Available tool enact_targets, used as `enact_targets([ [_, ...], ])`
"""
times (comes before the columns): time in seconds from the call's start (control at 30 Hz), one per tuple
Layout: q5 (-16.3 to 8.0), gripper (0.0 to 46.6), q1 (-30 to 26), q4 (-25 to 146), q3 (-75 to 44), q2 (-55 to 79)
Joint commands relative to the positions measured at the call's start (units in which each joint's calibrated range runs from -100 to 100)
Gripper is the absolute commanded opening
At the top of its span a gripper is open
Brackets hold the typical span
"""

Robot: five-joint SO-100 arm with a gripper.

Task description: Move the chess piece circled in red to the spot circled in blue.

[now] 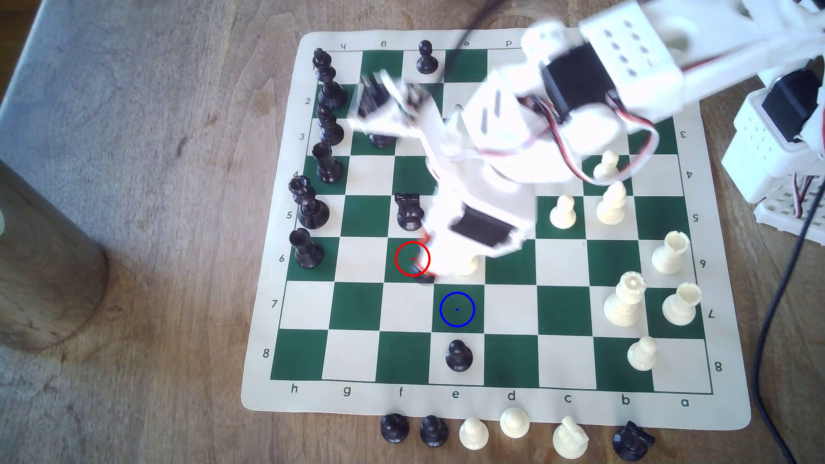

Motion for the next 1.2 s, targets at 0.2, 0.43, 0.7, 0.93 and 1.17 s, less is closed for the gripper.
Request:
enact_targets([
  [0.2, -0.1, 0.8, -1.85, -6.24, 6.73, -4.26],
  [0.43, -0.1, 0.8, -3.18, -7.55, 5.64, -0.78],
  [0.7, 0.0, 0.8, -2.55, -8.29, 5.37, 1.43],
  [0.93, 0.24, 0.8, -2.94, -8.95, 5.19, 3.21],
  [1.17, 0.49, 0.9, -2.08, -8.7, 5.01, 3.89],
])
